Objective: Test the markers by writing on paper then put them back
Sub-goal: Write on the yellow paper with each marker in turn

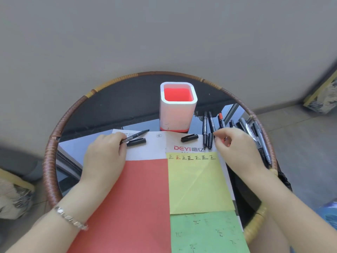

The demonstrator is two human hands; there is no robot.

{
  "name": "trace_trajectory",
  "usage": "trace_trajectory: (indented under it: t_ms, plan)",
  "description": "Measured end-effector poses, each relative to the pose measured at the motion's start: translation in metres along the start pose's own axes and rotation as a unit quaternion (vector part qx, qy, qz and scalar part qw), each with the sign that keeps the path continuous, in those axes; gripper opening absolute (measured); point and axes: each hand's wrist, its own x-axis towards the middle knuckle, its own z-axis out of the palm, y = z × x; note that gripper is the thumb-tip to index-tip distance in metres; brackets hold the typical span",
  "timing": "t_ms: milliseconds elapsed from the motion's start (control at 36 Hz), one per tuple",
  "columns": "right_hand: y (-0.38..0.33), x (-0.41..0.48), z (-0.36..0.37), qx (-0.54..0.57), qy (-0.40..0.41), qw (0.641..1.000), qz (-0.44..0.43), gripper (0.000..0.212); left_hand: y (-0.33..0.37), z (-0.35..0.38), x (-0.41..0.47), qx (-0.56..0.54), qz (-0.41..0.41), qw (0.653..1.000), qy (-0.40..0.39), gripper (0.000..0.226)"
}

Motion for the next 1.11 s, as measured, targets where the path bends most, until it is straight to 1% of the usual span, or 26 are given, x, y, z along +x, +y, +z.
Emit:
trace_trajectory:
  t_ms: [83,139,222,306,361,417,472,528,583,639,694,750,806,833,889,944,1000,1056,1111]
  plan:
    - [0.000,0.024,0.003,-0.034,-0.001,0.999,0.000,0.024,-0.001,0.005,0.004,0.036,0.019,0.999,0.012,0.004]
    - [-0.003,0.038,0.007,-0.061,-0.017,0.998,0.007,0.026,-0.002,0.007,0.006,0.044,0.024,0.999,0.015,0.005]
    - [-0.008,0.054,0.017,-0.126,-0.056,0.990,0.020,0.030,-0.005,0.007,0.006,0.035,0.027,0.999,0.006,0.008]
    - [-0.015,0.062,0.026,-0.202,-0.083,0.975,0.042,0.032,-0.007,0.004,0.002,0.016,0.031,0.999,0.007,0.010]
    - [-0.017,0.064,0.029,-0.216,-0.091,0.970,0.065,0.031,-0.008,0.002,-0.001,0.010,0.035,0.999,0.002,0.016]
    - [-0.018,0.065,0.031,-0.175,-0.093,0.976,0.089,0.032,-0.006,-0.001,-0.005,0.002,0.047,0.999,-0.004,0.026]
    - [-0.019,0.065,0.028,-0.079,-0.092,0.985,0.120,0.039,0.002,-0.003,-0.010,-0.010,0.060,0.998,-0.001,0.031]
    - [-0.021,0.060,0.020,0.023,-0.078,0.986,0.148,0.044,0.013,-0.005,-0.016,-0.029,0.081,0.996,-0.001,0.032]
    - [-0.024,0.050,0.007,0.101,-0.051,0.982,0.148,0.036,0.026,-0.008,-0.021,-0.060,0.111,0.992,-0.023,0.030]
    - [-0.024,0.036,-0.004,0.153,-0.018,0.981,0.118,0.027,0.037,-0.008,-0.026,-0.077,0.151,0.984,-0.059,0.035]
    - [-0.025,0.019,-0.012,0.180,0.008,0.981,0.076,0.021,0.047,-0.007,-0.031,-0.070,0.186,0.974,-0.109,0.043]
    - [-0.028,0.000,-0.018,0.196,0.029,0.980,0.031,0.012,0.055,-0.005,-0.035,-0.059,0.198,0.964,-0.166,0.055]
    - [-0.030,-0.017,-0.021,0.187,0.065,0.980,-0.021,0.023,0.058,-0.002,-0.039,-0.062,0.189,0.959,-0.200,0.066]
    - [-0.029,-0.024,-0.020,0.183,0.079,0.979,-0.045,0.027,0.058,0.000,-0.040,-0.054,0.189,0.960,-0.200,0.067]
    - [-0.027,-0.036,-0.019,0.211,0.078,0.973,-0.057,0.027,0.057,0.004,-0.042,-0.028,0.192,0.960,-0.201,0.061]
    - [-0.024,-0.043,-0.014,0.260,0.043,0.964,-0.036,0.025,0.055,0.007,-0.044,-0.031,0.185,0.959,-0.211,0.058]
    - [-0.024,-0.048,-0.009,0.294,0.009,0.956,-0.021,0.033,0.052,0.010,-0.045,-0.031,0.195,0.956,-0.215,0.056]
    - [-0.026,-0.050,-0.003,0.343,-0.003,0.940,-0.002,0.034,0.051,0.010,-0.047,-0.027,0.209,0.954,-0.213,0.051]
    - [-0.030,-0.051,0.001,0.374,0.003,0.927,0.038,0.027,0.049,0.013,-0.047,-0.013,0.233,0.952,-0.199,0.044]
